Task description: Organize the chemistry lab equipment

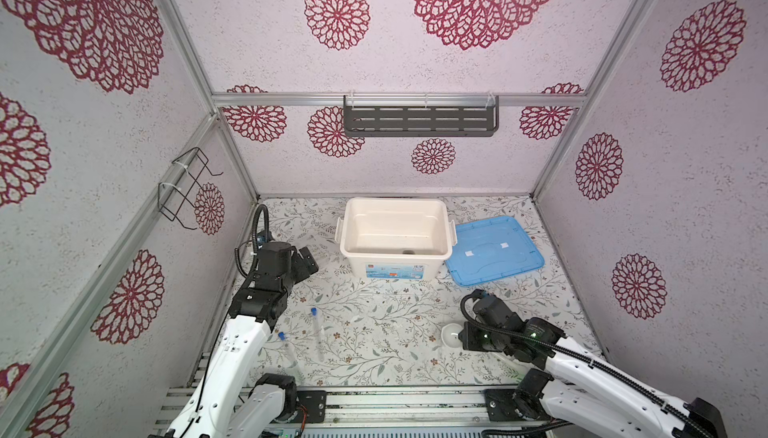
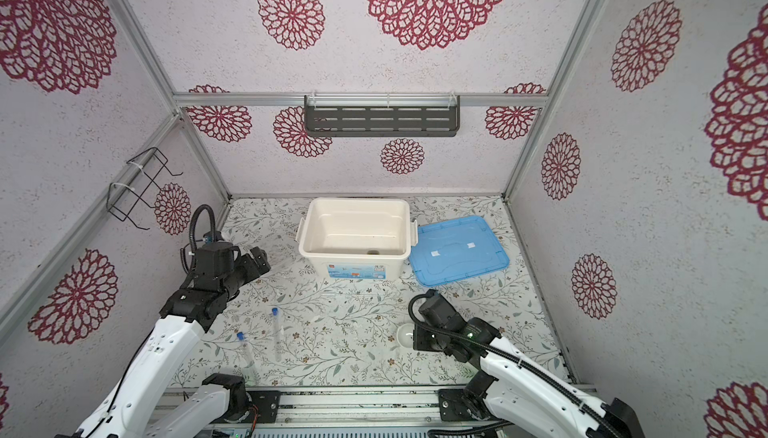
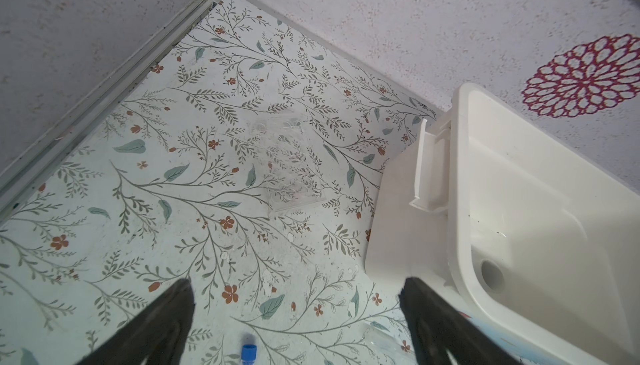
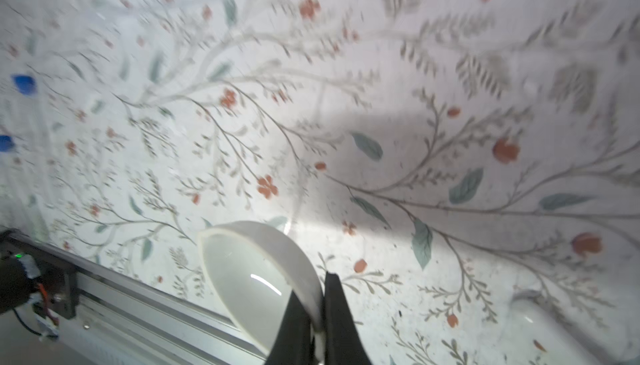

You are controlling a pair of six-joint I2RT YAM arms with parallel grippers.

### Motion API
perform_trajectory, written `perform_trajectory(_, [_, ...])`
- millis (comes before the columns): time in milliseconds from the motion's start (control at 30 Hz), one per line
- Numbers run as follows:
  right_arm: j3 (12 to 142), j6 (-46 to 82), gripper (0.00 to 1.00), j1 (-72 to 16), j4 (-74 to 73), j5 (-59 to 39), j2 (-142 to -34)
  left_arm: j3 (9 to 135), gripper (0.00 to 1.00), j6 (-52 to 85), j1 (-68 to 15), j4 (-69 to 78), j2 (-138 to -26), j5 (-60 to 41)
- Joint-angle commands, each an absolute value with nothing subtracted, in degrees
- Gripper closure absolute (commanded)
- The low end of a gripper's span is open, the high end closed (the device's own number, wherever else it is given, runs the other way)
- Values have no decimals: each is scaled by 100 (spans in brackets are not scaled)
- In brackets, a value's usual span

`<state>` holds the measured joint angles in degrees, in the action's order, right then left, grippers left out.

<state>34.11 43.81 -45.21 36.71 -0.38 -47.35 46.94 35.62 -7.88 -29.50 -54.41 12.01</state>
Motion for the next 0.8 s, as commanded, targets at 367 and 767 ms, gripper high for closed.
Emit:
perform_trajectory(367, [8033, 2555, 100, -3974, 3345, -584, -8607, 4666, 3, 4135, -778, -2567, -5905, 62])
perform_trajectory(767, [12312, 1525, 100, -3670, 5572, -571, -12120, 4735, 3, 4438, -790, -2827, -5760, -274])
